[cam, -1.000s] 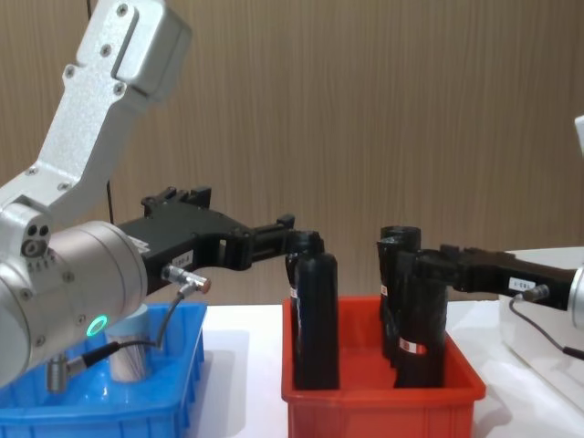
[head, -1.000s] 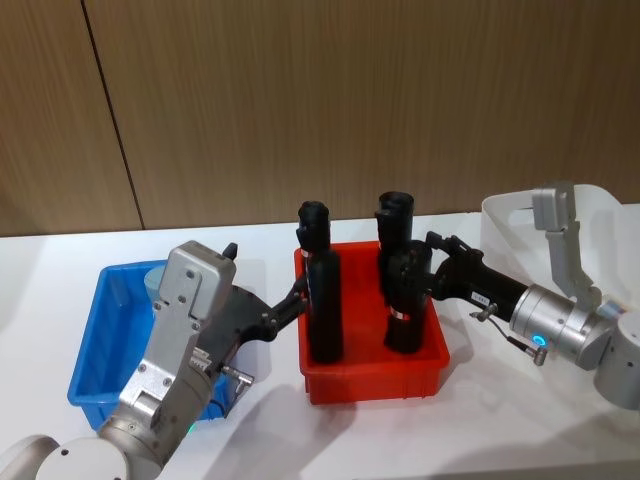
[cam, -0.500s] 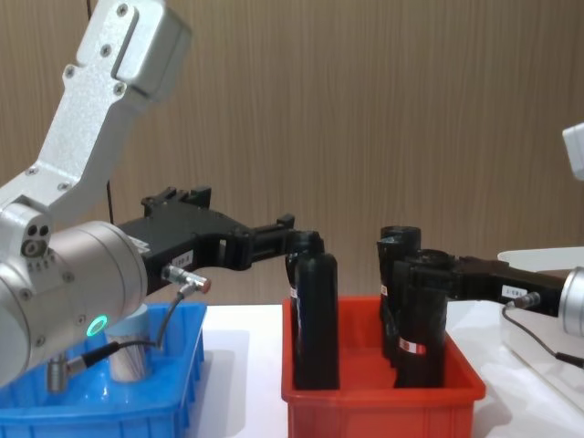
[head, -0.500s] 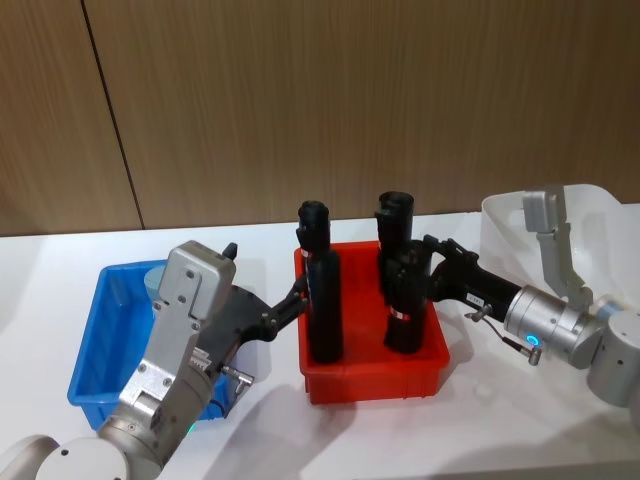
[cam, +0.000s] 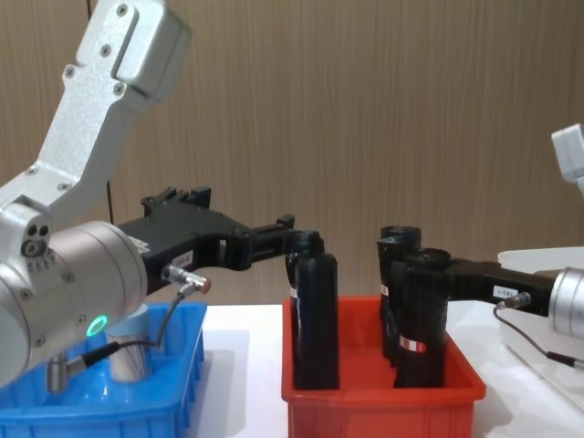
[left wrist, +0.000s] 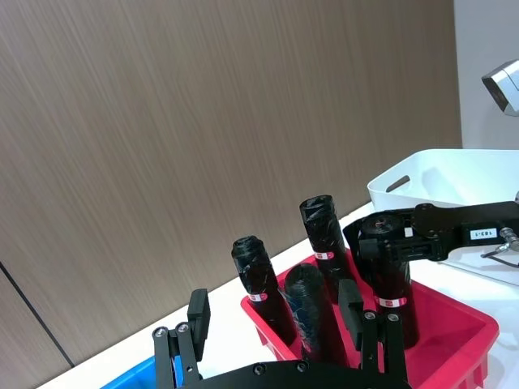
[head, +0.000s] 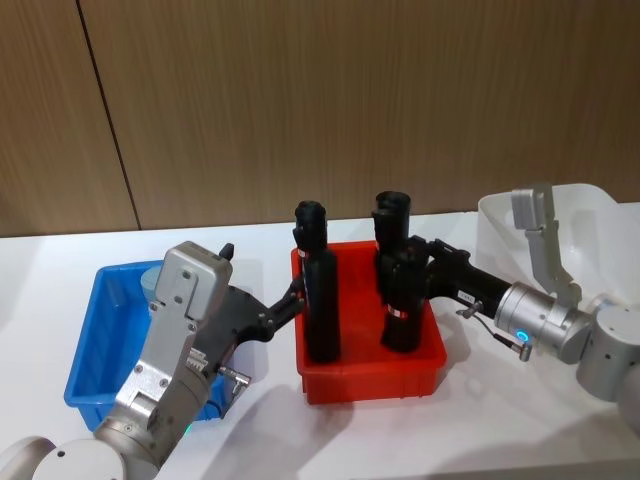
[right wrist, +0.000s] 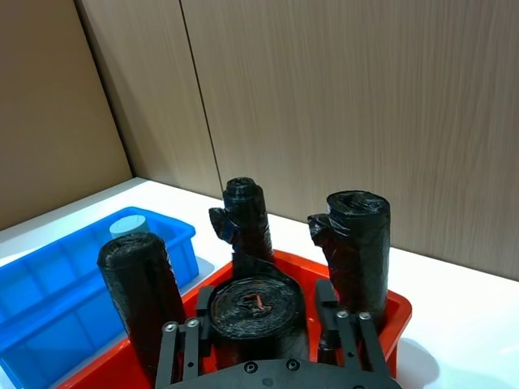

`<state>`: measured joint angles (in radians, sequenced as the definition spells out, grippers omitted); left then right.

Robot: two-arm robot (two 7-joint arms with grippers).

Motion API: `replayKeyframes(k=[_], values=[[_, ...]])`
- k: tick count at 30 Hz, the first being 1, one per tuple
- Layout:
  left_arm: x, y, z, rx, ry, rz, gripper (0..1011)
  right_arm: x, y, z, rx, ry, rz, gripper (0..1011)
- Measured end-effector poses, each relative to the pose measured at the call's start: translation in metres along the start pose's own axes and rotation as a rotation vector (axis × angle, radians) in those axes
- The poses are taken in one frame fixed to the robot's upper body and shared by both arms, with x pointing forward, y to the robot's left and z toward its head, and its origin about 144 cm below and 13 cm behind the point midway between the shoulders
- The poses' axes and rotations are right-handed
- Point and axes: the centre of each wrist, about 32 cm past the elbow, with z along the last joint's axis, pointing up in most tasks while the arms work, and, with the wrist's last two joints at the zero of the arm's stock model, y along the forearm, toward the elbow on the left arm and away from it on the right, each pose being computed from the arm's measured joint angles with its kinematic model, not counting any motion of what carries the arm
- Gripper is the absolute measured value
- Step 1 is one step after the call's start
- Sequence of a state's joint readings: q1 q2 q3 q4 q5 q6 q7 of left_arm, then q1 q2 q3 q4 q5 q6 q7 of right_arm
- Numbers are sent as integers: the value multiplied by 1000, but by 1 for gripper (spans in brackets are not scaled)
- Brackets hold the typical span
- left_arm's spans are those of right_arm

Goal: Pick the cotton swabs from the blue box and place them into the white box.

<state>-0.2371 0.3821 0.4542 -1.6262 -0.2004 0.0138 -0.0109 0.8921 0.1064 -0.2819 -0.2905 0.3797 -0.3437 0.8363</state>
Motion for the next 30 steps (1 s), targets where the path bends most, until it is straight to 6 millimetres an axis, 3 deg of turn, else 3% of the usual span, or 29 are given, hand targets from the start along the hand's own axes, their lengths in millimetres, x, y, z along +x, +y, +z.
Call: replayKeyframes(k=[7, 20, 30], values=[[0, 0, 0, 0, 0, 0, 1004, 0, 3, 1, 0, -3, 14, 563], [0, 0, 0, 0, 0, 0, 1004, -1, 8, 13, 50, -27, 46, 539], [0, 0, 0, 0, 0, 0, 1004, -12, 0, 44, 136, -68, 58, 539]])
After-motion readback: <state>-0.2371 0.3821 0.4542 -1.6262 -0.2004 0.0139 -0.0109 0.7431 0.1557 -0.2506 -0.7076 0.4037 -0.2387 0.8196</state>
